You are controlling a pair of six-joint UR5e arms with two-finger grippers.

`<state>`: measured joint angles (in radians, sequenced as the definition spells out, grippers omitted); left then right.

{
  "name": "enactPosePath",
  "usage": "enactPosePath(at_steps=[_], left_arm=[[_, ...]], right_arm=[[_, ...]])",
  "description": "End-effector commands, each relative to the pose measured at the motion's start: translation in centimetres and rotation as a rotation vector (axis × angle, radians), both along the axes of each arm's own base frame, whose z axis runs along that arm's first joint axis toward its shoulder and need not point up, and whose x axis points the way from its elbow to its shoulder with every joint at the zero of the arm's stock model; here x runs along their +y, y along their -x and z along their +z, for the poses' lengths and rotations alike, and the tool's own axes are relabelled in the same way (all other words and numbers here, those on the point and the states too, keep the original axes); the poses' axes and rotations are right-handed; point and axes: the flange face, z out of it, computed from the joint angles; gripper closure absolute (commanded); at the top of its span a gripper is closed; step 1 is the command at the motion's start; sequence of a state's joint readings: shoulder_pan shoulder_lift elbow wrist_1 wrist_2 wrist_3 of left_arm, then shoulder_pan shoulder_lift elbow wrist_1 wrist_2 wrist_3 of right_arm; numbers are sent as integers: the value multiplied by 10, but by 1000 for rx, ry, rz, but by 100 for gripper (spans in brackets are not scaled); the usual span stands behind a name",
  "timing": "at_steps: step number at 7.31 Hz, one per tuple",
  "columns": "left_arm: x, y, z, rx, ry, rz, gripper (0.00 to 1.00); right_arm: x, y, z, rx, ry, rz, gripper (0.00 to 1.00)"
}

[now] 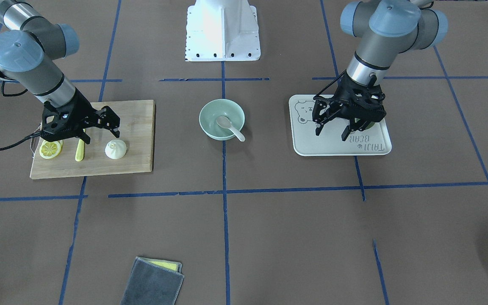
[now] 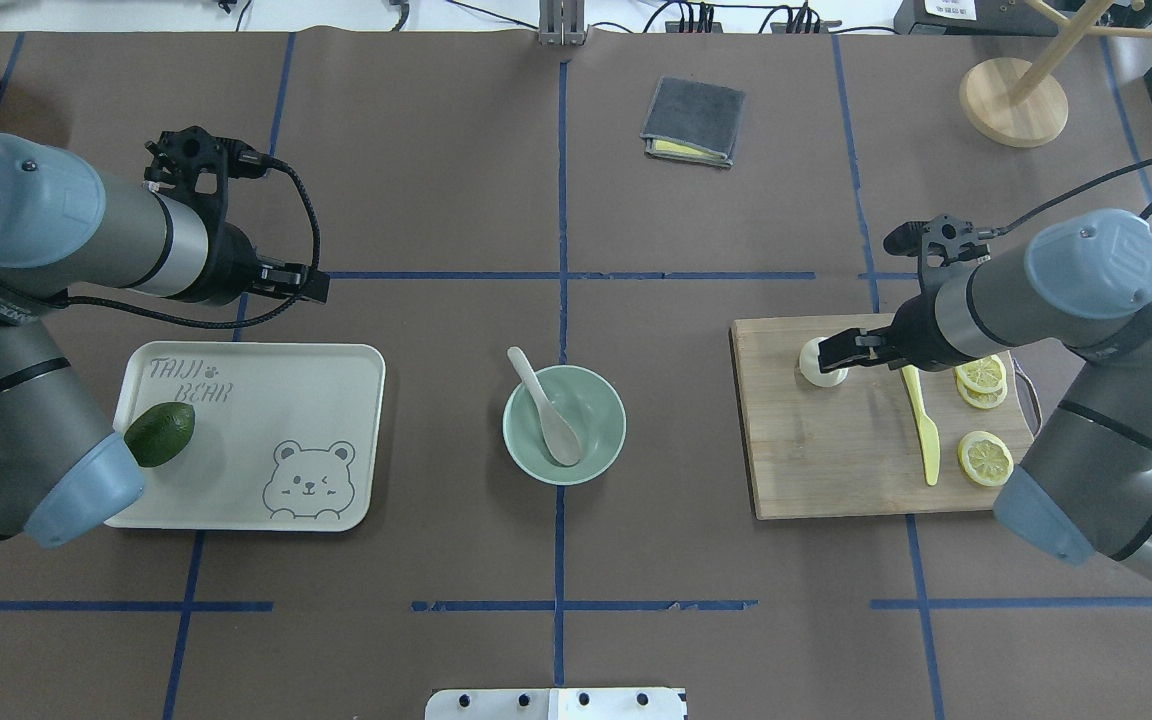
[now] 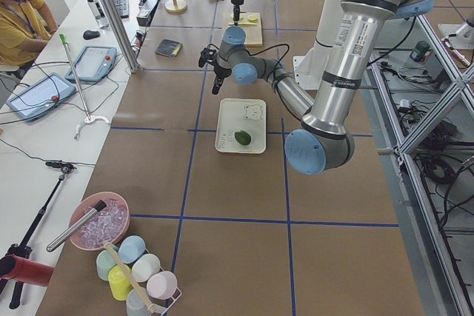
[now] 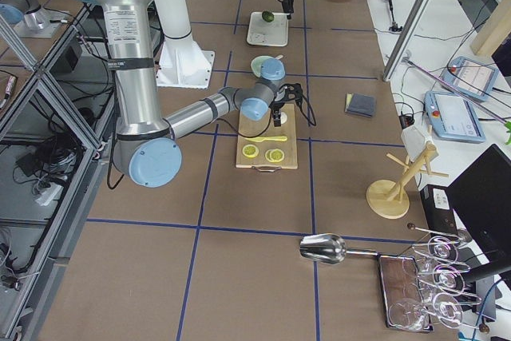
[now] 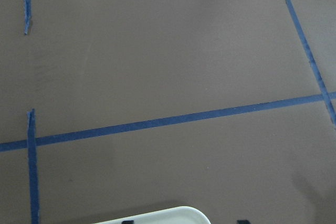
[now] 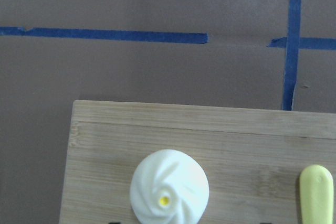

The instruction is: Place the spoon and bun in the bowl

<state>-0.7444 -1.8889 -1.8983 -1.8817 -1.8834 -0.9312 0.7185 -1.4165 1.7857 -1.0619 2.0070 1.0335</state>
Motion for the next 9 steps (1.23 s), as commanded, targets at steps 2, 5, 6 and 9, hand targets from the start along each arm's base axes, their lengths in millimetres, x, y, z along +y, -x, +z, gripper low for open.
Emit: enactPosePath(at_steps=[2, 5, 6, 9], left_arm=[[0, 0, 1, -1, 3, -2, 23], [0, 1, -1, 2, 2, -2, 23], [0, 1, -1, 1, 1, -2, 23], [0, 1, 0, -1, 1, -3, 23]], right_arm=[[-4, 32, 0, 33, 9, 49, 9], [-5, 35, 5, 45, 13, 51, 18], [-6, 35, 4, 46, 9, 57, 30], [-9, 39, -5, 29, 27, 80, 78]])
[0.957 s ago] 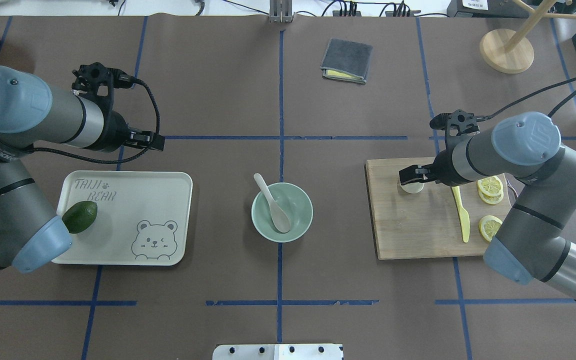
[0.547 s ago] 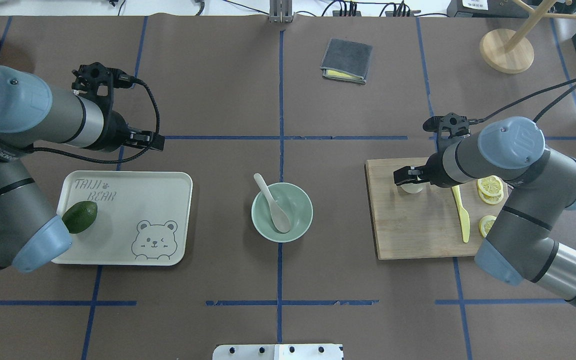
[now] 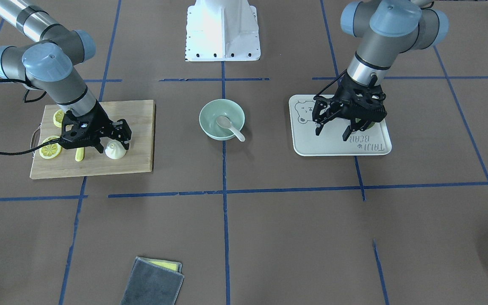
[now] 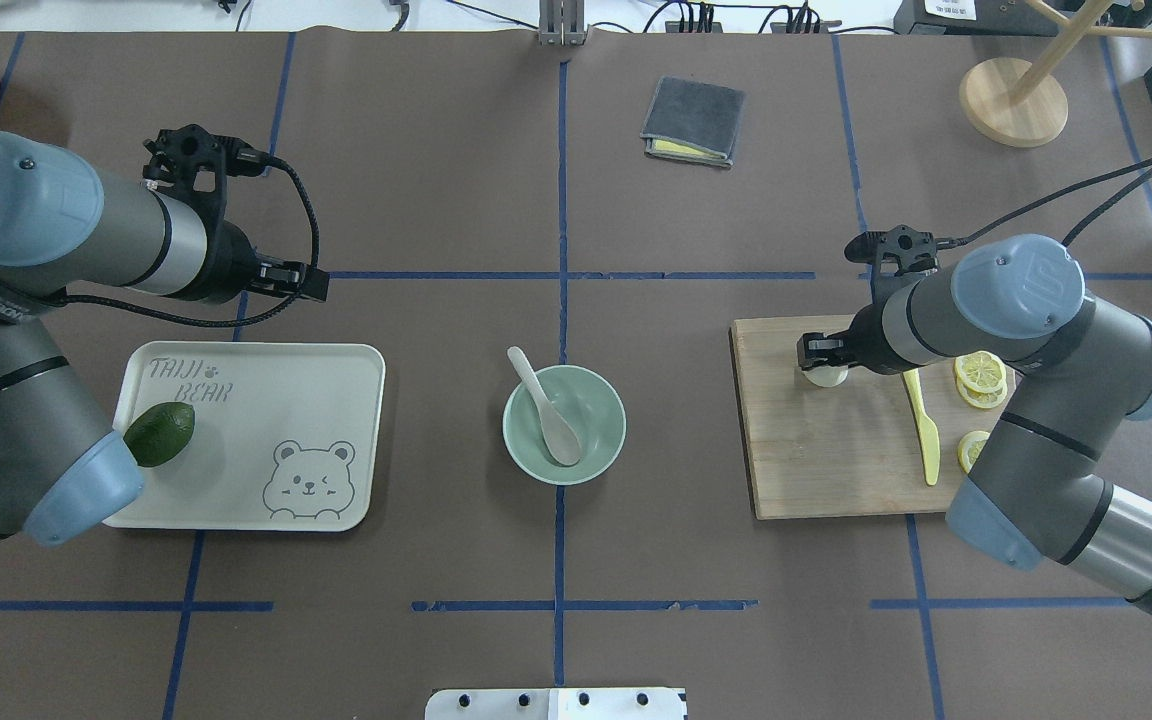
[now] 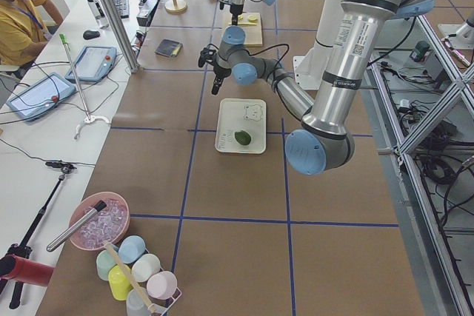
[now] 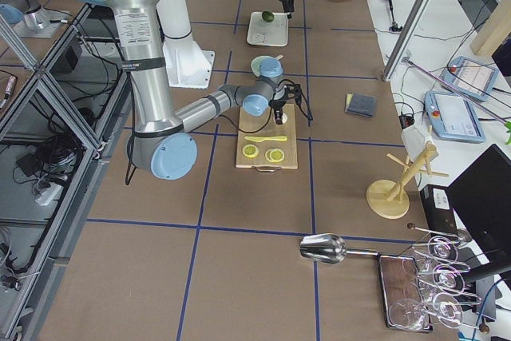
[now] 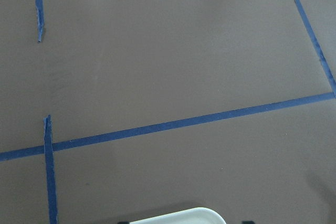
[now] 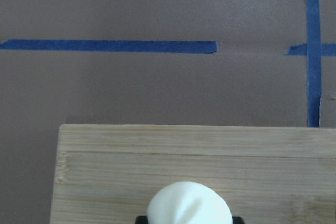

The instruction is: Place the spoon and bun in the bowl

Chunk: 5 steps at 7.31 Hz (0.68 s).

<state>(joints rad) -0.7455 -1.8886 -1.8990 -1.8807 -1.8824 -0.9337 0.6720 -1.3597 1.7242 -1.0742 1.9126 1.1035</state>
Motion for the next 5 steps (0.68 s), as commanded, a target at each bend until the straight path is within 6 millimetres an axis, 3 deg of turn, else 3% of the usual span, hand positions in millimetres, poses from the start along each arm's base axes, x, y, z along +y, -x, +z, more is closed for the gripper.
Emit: enactPosePath(at_steps=[1, 3, 5], left_arm=[[0, 0, 0, -1, -1, 0, 23], [3, 7, -6, 10, -13, -1, 23], [20, 34, 8, -2, -11, -5, 23]], right_arm=[[-3, 2, -11, -16, 5, 13, 78], [-8, 8, -39, -64, 14, 44, 77], [-11, 33, -108, -158, 84, 105, 75]])
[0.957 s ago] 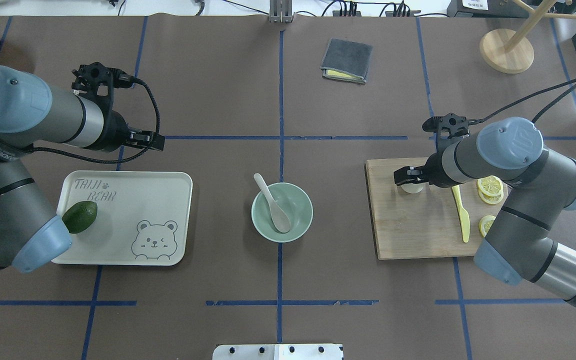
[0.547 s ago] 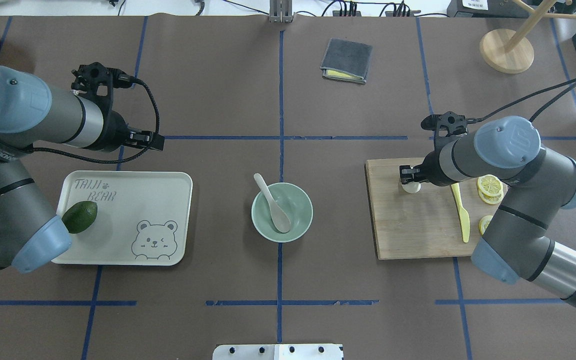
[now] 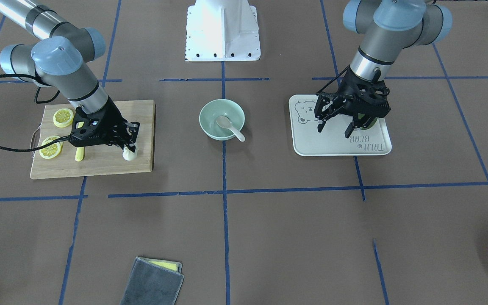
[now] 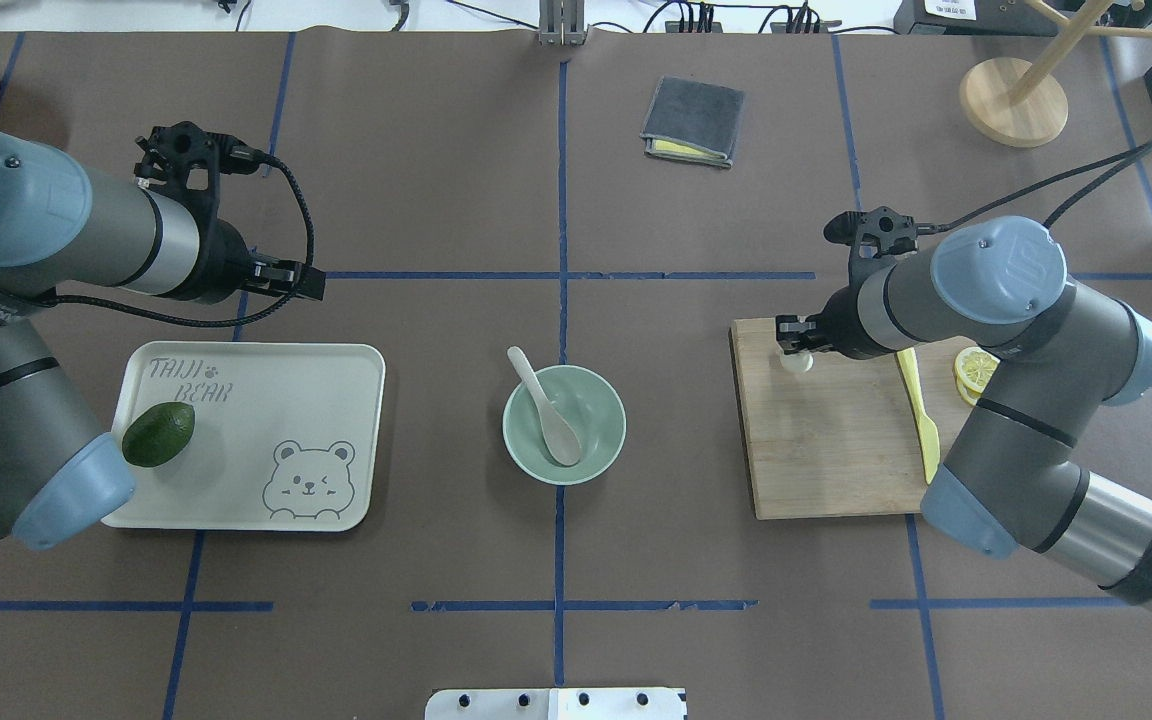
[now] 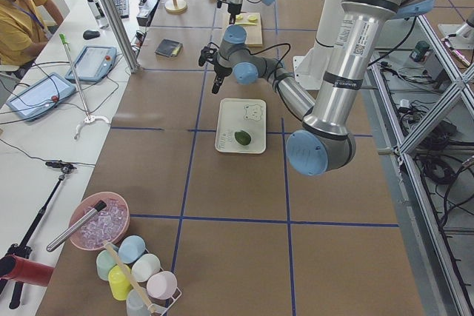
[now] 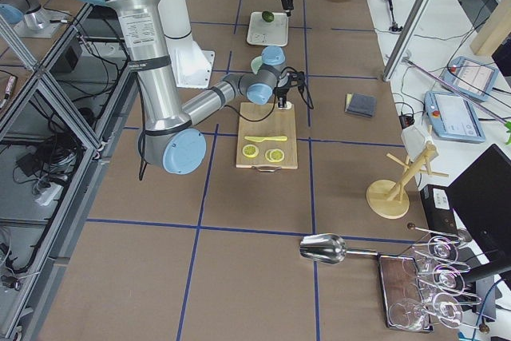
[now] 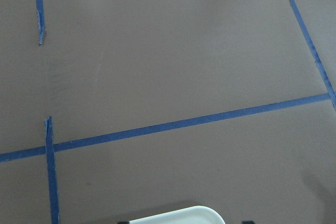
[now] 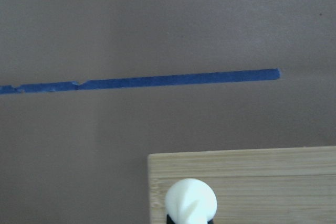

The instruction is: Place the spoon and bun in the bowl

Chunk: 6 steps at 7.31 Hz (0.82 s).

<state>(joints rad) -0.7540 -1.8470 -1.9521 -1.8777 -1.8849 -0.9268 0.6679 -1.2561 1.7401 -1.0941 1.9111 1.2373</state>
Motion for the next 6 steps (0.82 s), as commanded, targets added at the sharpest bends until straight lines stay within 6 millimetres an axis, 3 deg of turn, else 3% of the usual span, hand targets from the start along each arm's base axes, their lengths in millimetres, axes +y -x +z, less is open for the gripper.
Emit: enactPosePath(at_steps=[1, 3, 5, 6], left_arm=[[7, 29, 12, -11, 2, -21, 23], [0, 51, 21, -33, -15, -38, 23], [-3, 61, 28, -48, -23, -45, 23], [-4, 62, 28, -48, -23, -46, 23]], right_arm=[[17, 37, -71, -100, 63, 48, 75], [58, 84, -140, -146, 116, 73, 72], [100, 124, -160, -153, 112, 100, 67], [108, 130, -160, -150, 106, 95, 46]])
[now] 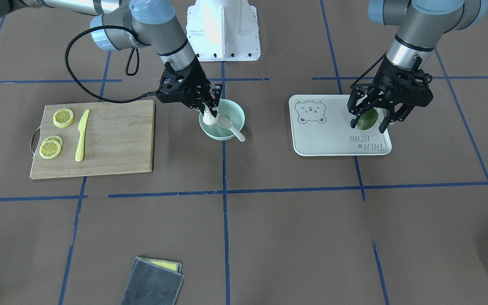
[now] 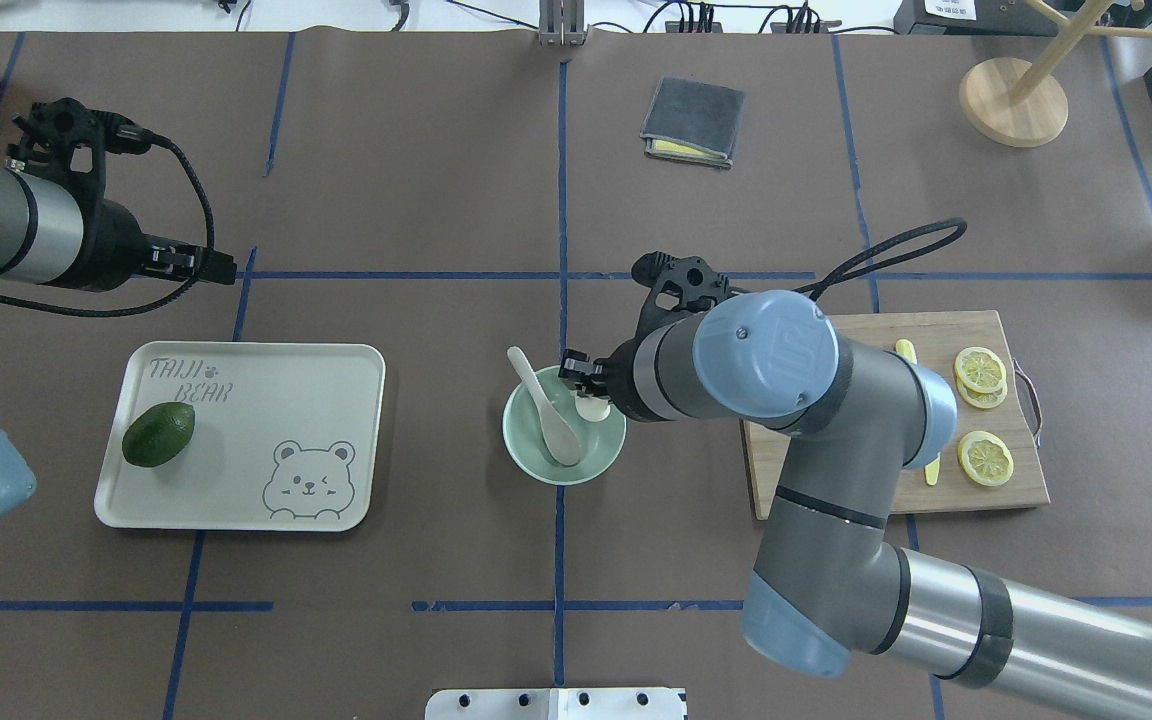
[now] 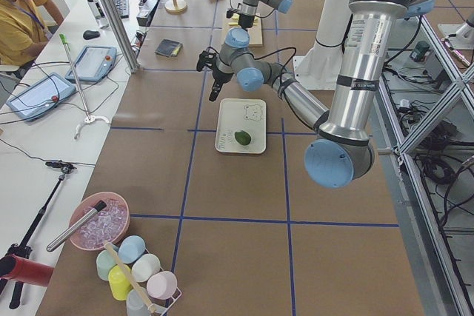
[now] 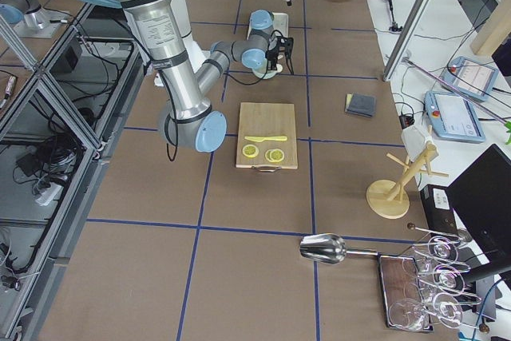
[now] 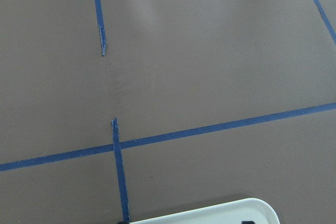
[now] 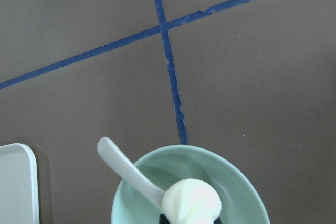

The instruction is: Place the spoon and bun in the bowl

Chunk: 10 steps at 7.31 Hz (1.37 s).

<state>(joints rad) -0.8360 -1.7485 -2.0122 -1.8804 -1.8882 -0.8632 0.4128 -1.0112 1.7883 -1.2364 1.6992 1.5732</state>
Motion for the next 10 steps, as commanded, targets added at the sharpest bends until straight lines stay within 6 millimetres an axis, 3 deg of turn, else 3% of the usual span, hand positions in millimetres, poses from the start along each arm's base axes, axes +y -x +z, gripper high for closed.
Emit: enactPosePath(at_steps=[1, 5, 6, 7, 8, 9, 10], left_arm=[[-1, 3, 1, -3, -1, -2, 23], [0, 3, 3, -5, 1, -2, 23], [3, 7, 15, -29, -5, 13, 23], [1, 28, 34, -87, -55, 58, 18], [3, 47, 55, -129, -92, 122, 1], [-4, 79, 74, -150, -110, 152, 0], [-7, 115, 94, -189, -147, 189, 0]], right_arm=[[22, 18, -4, 4, -7, -4, 34], [23, 17, -1, 7, -7, -6, 29], [16, 5, -6, -7, -11, 4, 29], [11, -28, 9, 12, -3, 13, 29], [4, -77, 22, 26, 30, -1, 25], [-23, -130, 39, 26, 68, -47, 24], [-59, -186, 64, 33, 90, -62, 0]])
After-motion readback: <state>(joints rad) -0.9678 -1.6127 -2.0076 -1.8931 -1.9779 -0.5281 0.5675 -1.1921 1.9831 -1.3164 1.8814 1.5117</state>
